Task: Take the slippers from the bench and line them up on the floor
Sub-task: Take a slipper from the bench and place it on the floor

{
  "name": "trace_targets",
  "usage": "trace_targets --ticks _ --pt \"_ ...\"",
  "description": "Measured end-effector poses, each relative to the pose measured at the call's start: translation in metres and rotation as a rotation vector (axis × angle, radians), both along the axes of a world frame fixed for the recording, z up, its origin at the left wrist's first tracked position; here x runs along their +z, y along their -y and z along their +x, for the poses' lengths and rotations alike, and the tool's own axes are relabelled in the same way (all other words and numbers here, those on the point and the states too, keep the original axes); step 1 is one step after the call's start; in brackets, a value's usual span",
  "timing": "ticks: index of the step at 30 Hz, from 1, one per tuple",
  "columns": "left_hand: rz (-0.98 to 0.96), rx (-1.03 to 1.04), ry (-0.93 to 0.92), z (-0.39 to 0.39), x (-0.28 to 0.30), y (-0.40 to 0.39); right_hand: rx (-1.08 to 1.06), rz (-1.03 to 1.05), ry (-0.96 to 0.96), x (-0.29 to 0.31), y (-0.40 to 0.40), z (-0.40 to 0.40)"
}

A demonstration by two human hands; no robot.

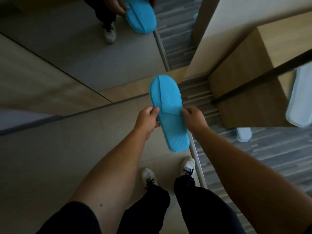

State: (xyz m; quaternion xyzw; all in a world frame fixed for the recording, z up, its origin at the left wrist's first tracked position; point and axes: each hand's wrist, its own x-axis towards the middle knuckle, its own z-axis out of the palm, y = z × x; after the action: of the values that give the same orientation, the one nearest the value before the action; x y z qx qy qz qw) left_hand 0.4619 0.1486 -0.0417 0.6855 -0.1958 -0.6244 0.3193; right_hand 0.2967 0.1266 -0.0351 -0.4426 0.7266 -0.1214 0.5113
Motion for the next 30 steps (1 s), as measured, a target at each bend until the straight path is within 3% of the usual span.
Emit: trace_targets --ticks 2,9,16,22,30 --pt "0.023 0.001 0.013 -0.001 -0.038 0.002 -0.011 0.125 0.127 -0.042 0.015 -0.002" --pt "0.026 -0.127 0.311 -0.019 -0.223 0.029 0.158 0.034 -0.052 -0.228 0.058 -0.019" --pt "-0.018 -0.179 0.49 -0.033 -0.373 0.081 0.249 -0.064 -0.211 -0.372 0.105 -0.023" --pt "0.001 -0.166 0.556 -0.045 -0.449 0.097 0.257 -0.029 -0.292 -0.437 0.123 -0.026" --pt "0.022 -0.204 0.586 -0.048 -0.472 0.109 0.237 0.002 -0.386 -0.457 0.132 -0.02"
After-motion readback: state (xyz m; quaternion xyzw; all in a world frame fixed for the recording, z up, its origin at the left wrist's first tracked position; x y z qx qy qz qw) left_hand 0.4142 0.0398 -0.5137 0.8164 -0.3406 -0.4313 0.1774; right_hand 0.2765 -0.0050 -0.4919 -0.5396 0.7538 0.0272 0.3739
